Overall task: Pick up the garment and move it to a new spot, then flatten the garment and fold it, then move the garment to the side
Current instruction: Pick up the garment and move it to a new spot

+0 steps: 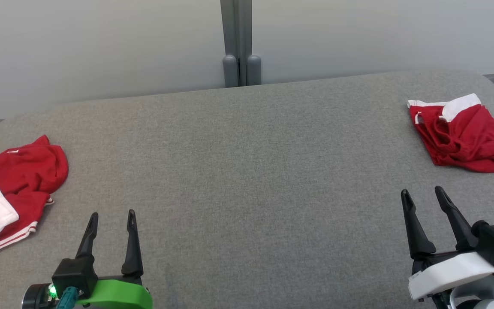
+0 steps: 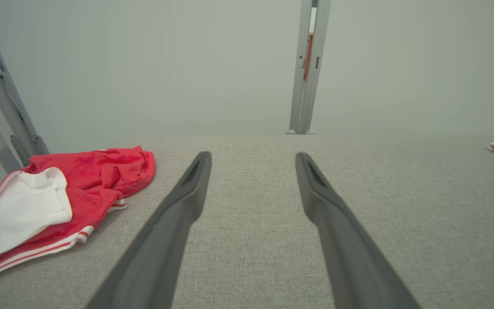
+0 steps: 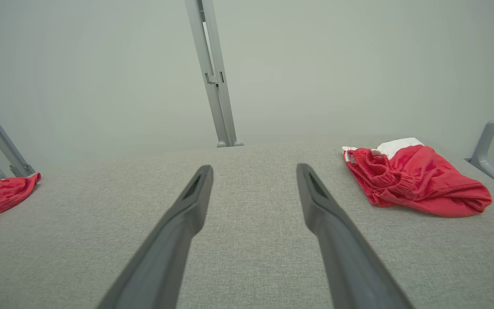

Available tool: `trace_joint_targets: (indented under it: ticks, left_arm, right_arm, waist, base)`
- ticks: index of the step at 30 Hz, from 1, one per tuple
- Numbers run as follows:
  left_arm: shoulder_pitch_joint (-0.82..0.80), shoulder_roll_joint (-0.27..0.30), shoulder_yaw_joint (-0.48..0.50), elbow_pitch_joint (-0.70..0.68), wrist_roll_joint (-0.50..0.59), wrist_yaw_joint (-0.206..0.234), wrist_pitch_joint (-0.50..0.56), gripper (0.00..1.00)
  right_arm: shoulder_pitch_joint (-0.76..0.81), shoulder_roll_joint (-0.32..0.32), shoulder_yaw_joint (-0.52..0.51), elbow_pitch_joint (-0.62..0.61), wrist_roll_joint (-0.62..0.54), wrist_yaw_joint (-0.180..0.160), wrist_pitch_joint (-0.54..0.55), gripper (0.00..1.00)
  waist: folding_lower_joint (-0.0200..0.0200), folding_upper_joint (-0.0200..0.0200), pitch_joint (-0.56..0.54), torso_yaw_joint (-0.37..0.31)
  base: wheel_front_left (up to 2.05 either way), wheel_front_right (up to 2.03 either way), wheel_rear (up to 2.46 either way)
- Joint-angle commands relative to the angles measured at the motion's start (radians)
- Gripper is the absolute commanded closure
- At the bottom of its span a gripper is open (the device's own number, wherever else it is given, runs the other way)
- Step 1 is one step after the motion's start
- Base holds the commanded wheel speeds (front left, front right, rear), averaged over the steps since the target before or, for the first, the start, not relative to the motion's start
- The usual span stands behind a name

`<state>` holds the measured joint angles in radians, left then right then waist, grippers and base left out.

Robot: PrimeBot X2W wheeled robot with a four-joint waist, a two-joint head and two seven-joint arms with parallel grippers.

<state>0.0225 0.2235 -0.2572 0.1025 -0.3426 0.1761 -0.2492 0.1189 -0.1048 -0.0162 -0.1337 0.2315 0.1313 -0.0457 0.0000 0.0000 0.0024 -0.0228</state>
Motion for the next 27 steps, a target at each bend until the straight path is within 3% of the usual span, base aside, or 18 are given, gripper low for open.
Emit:
trace_joint_targets:
  ticks: [1, 16, 20, 27]
  left_arm:
    - [0.018, 0.003, 0.004, 0.003, -0.008, 0.002, -0.007, 0.00]
    - [-0.028, 0.006, -0.009, 0.012, -0.011, -0.006, -0.004, 0.00]
    - [-0.057, 0.001, -0.001, 0.010, -0.010, -0.008, -0.008, 0.00]
    - [-0.102, -0.010, 0.025, 0.024, -0.003, -0.004, -0.016, 0.00]
  right_arm:
    - [0.010, 0.004, -0.002, -0.009, -0.005, -0.001, -0.002, 0.00]
    - [0.021, 0.016, -0.016, -0.016, -0.007, -0.001, -0.017, 0.00]
    - [0.014, 0.013, -0.013, -0.037, -0.014, -0.001, -0.010, 0.00]
    - [-0.022, -0.011, -0.007, -0.081, -0.024, -0.001, 0.017, 0.00]
  waist:
    - [0.0000, 0.0000, -0.003, 0.000]
    - [0.0000, 0.0000, 0.014, 0.031]
    - [0.0000, 0.0000, 0.040, 0.092]
    - [0.0000, 0.0000, 0.077, 0.261]
  base:
    - [0.00, 0.00, 0.00]
    - [0.00, 0.00, 0.00]
    - [0.00, 0.00, 0.00]
    - [0.00, 0.00, 0.00]
